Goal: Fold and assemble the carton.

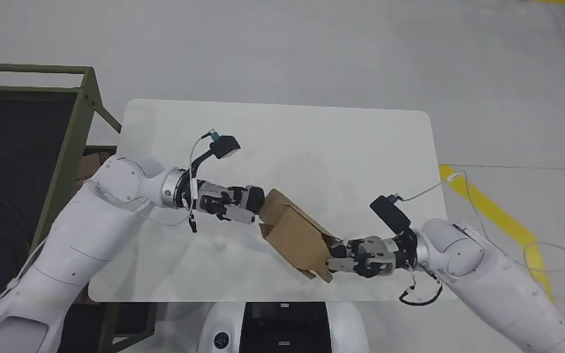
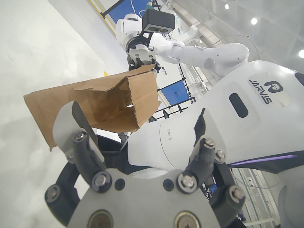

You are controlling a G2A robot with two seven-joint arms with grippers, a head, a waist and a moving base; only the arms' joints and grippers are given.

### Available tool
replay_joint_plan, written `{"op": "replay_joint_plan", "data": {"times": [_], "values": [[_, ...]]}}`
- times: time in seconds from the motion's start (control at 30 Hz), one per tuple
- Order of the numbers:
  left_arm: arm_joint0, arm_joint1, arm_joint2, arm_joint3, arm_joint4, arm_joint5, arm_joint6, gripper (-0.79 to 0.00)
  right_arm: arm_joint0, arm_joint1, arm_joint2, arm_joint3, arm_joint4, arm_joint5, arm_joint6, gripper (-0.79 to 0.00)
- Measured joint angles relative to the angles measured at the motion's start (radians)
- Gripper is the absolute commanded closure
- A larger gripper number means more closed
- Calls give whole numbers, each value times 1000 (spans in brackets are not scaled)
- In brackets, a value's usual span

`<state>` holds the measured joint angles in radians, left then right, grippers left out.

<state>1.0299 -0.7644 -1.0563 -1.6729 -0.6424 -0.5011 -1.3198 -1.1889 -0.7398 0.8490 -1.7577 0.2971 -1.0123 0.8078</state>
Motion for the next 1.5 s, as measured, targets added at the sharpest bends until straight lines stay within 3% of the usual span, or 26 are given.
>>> {"op": "replay_joint_plan", "data": {"times": [1.03,1.5], "values": [[-91,67,198,-57,-26,37,-37,-785,92,49,-111,-37,36,0,0,0],[-119,86,231,-23,-77,-53,53,-785,90,53,-110,-42,36,0,0,0]]}}
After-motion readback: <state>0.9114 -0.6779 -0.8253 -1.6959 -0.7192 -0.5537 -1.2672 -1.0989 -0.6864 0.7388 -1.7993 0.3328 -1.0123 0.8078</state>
